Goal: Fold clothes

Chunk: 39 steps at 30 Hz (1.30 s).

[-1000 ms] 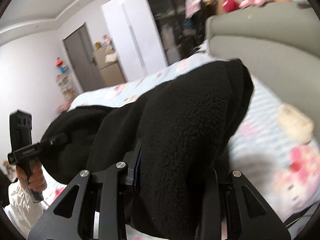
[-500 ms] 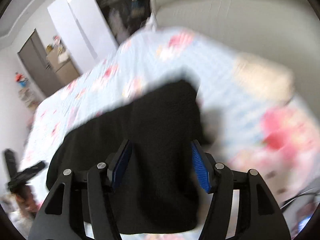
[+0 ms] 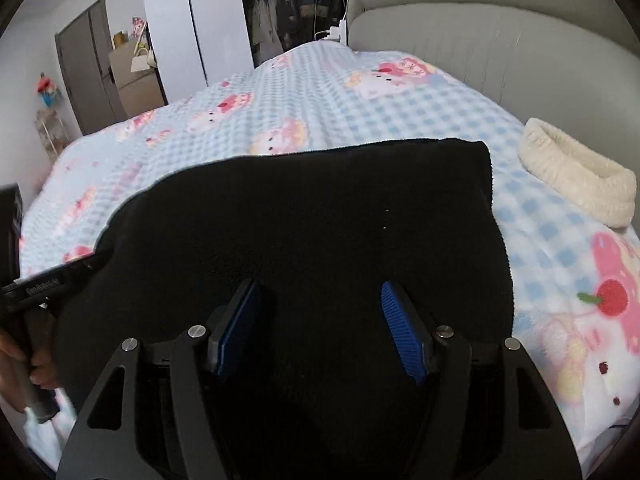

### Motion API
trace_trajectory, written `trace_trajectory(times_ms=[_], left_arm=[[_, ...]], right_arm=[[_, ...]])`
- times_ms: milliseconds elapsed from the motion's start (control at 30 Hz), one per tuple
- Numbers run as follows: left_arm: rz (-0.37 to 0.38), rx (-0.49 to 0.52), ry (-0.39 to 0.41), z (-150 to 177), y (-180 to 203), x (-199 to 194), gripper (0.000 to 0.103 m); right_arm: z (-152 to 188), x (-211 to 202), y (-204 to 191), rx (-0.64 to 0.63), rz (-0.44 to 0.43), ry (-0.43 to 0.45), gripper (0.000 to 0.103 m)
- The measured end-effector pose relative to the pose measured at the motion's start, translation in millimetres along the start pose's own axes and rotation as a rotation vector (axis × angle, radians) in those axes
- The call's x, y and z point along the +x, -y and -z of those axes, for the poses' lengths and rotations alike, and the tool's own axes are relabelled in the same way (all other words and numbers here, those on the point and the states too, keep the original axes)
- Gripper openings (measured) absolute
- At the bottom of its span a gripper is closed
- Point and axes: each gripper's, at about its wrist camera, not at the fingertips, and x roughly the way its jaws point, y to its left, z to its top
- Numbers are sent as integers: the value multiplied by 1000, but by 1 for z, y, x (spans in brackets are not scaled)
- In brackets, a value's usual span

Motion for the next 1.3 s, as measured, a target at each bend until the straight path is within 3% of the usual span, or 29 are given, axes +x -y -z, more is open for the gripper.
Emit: trace_trajectory(times_ms=[133, 233, 300, 467, 633, 933, 1133, 1300], left_arm=[[-18, -23, 19, 10, -4, 6, 85], [5, -24, -6, 0, -7, -4, 83], [0, 5, -8, -8, -10, -24, 83], [-61, 17, 56, -26, -29, -89, 83], [-150, -3, 84, -33, -66, -152, 84], [-357, -66, 138, 14, -153, -260, 85], [-414, -132, 164, 51, -183, -309, 85], [-423, -165, 190, 88, -180, -346, 85]], right_arm=[[11, 13, -19, -18, 29, 21, 66], [-9, 22, -29, -27, 61, -12, 66], [-20, 23, -41, -15, 59, -33, 68], [-35, -9, -99, -35, 2, -1, 88], [-40, -30, -165, -66, -58, -1, 94], [-10, -50, -282, -116, -97, -49, 101], [16, -80, -335, -147, -152, -54, 102], [40, -116, -357, -172, -157, -33, 102]])
